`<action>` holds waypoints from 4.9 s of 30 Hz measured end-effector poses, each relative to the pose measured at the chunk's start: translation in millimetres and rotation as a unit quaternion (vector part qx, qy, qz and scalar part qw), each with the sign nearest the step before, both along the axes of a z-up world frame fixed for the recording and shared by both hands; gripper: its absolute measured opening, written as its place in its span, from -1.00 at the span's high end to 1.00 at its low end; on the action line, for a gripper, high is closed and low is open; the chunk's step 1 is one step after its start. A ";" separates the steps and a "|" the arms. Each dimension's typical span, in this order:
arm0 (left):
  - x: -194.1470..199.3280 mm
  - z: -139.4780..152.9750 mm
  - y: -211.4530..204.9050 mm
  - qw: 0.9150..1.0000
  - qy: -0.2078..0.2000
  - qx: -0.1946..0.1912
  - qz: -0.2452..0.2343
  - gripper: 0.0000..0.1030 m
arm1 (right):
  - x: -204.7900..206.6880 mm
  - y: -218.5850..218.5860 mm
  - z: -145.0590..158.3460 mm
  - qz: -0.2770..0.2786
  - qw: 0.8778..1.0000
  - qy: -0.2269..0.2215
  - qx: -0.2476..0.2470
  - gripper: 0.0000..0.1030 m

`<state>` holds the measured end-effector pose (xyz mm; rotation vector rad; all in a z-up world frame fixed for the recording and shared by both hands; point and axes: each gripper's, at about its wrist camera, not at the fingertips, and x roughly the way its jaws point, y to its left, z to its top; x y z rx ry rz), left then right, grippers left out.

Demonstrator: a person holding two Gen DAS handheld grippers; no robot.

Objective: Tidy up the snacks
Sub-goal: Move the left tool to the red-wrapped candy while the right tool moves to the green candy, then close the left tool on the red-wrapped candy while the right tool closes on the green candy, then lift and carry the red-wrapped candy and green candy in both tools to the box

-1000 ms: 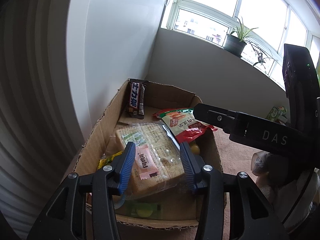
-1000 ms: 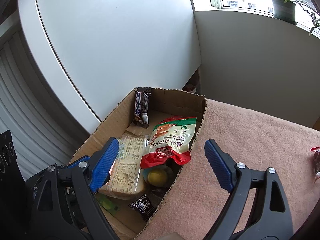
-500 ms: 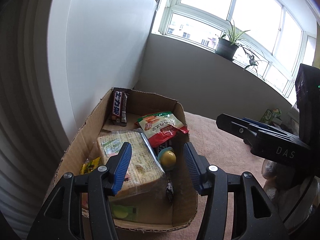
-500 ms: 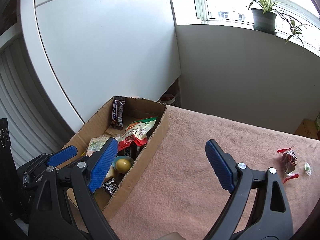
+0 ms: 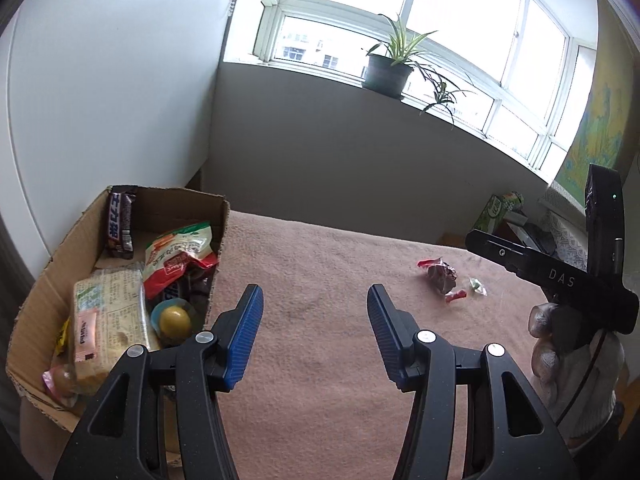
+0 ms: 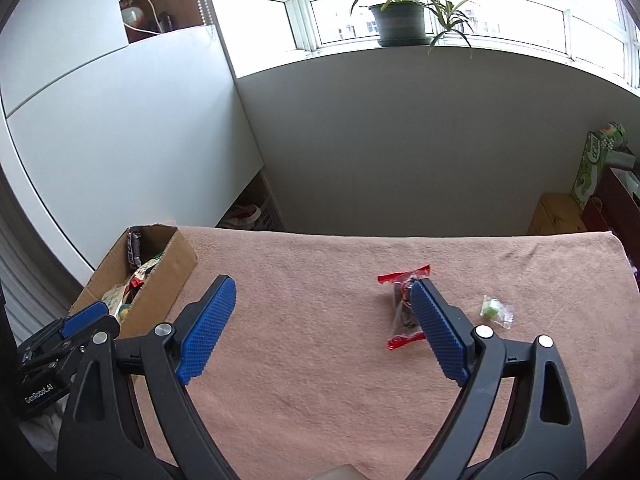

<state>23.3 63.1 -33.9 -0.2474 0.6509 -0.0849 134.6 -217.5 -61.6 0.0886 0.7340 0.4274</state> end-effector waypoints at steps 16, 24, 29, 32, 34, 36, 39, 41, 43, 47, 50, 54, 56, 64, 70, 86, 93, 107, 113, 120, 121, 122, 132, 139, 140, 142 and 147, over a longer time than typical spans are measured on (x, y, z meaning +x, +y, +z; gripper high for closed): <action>63.2 -19.3 -108.5 0.995 0.051 -0.028 -0.083 -0.12 | 57.2 -122.7 -44.1 -0.064 0.993 0.091 0.034 -0.46; 91.4 -34.1 -127.5 0.993 0.077 -0.049 -0.080 -0.12 | 79.9 -116.1 -68.5 -0.051 0.988 0.141 0.030 -0.11; 105.7 -36.3 -137.5 0.993 0.080 -0.052 -0.074 -0.12 | 80.7 -120.2 -78.8 -0.055 0.988 0.146 0.011 -0.07; 114.2 -37.0 -144.2 0.993 0.081 -0.052 -0.072 -0.12 | 76.7 -124.6 -82.4 -0.051 0.988 0.145 0.009 -0.07; 119.6 -40.6 -151.0 0.993 0.085 -0.041 -0.072 -0.12 | 74.0 -123.9 -84.1 -0.042 0.989 0.140 0.000 -0.07; 126.1 -47.6 -156.8 0.991 0.097 -0.044 -0.077 -0.12 | 71.1 -119.1 -85.1 -0.037 0.990 0.132 -0.023 -0.07; 134.5 -55.3 -164.0 0.990 0.108 -0.047 -0.077 -0.12 | 68.5 -110.4 -89.7 -0.030 0.990 0.122 -0.058 -0.07; 139.6 -57.9 -167.5 0.989 0.113 -0.051 -0.077 -0.12 | 67.1 -105.8 -90.4 -0.025 0.991 0.114 -0.072 -0.07; 143.9 -60.0 -169.4 0.988 0.118 -0.057 -0.076 -0.12 | 67.0 -103.2 -89.9 -0.021 0.991 0.110 -0.074 -0.07; 151.0 -70.9 -171.6 0.987 0.133 -0.049 -0.071 -0.12 | 69.0 -98.1 -91.7 -0.024 0.990 0.102 -0.090 -0.07; 154.2 -80.2 -172.7 0.986 0.145 -0.052 -0.069 -0.11 | 67.6 -92.7 -93.0 -0.021 0.990 0.095 -0.106 -0.07; 152.7 -79.1 -174.3 0.987 0.138 -0.042 -0.066 -0.08 | 65.3 -89.6 -92.8 -0.024 0.989 0.091 -0.113 -0.05; 153.1 -79.3 -176.7 0.988 0.136 -0.031 -0.065 0.02 | 63.4 -88.5 -92.3 -0.026 0.989 0.088 -0.119 0.08; 153.4 -79.4 -175.0 0.989 0.130 -0.012 -0.068 0.32 | 64.8 -94.8 -93.8 -0.048 0.989 0.091 -0.110 0.59; 154.1 -79.1 -171.3 0.989 0.130 -0.014 -0.063 0.33 | 68.9 -99.2 -94.5 -0.041 0.990 0.096 -0.095 0.66; 156.5 -80.6 -173.3 0.989 0.135 -0.017 -0.062 0.20 | 79.2 -88.8 -95.5 -0.036 0.991 0.081 -0.103 0.11; 158.4 -81.4 -178.0 0.990 0.128 -0.005 -0.059 -0.03 | 87.8 -77.4 -98.3 -0.036 0.989 0.077 -0.123 0.25; 152.8 -79.7 -171.1 0.992 0.118 0.000 -0.052 0.35 | 74.5 -89.3 -94.0 -0.053 0.990 0.076 -0.107 0.59; 145.3 -68.1 -160.3 0.994 0.102 -0.004 -0.044 0.36 | 69.9 -97.1 -85.0 -0.060 0.991 0.072 -0.095 0.59; 132.1 -49.5 -145.8 0.996 0.078 -0.004 -0.040 0.36 | 61.8 -86.7 -65.8 -0.056 0.993 0.053 -0.092 0.59; 129.2 -46.3 -142.7 0.997 0.073 -0.003 -0.039 0.36 | 60.6 -83.6 -62.3 -0.054 0.993 0.050 -0.091 0.59; 126.2 -42.5 -139.9 0.997 0.068 -0.001 -0.038 0.36 | 59.4 -80.2 -58.8 -0.051 0.994 0.046 -0.090 0.59; 92.9 -6.1 -106.5 1.000 0.016 0.013 -0.013 0.36 | 42.5 -24.2 -33.5 -0.014 0.996 0.017 -0.091 0.59; 68.2 12.1 -77.4 0.999 -0.013 0.028 0.010 0.36 | 33.3 24.3 -21.0 0.021 0.996 0.003 -0.084 0.59; 64.3 14.2 -72.2 0.999 -0.018 0.032 0.015 0.36 | 29.5 33.3 -19.1 0.028 0.996 0.002 -0.080 0.59; 55.7 18.1 -58.3 0.998 -0.025 0.041 0.026 0.36 | 23.7 52.6 -14.9 0.045 0.996 -0.002 -0.077 0.59; 34.5 22.3 -11.6 0.996 -0.034 0.052 0.068 0.36 | 5.3 112.7 -5.9 0.096 0.993 -0.012 -0.067 0.59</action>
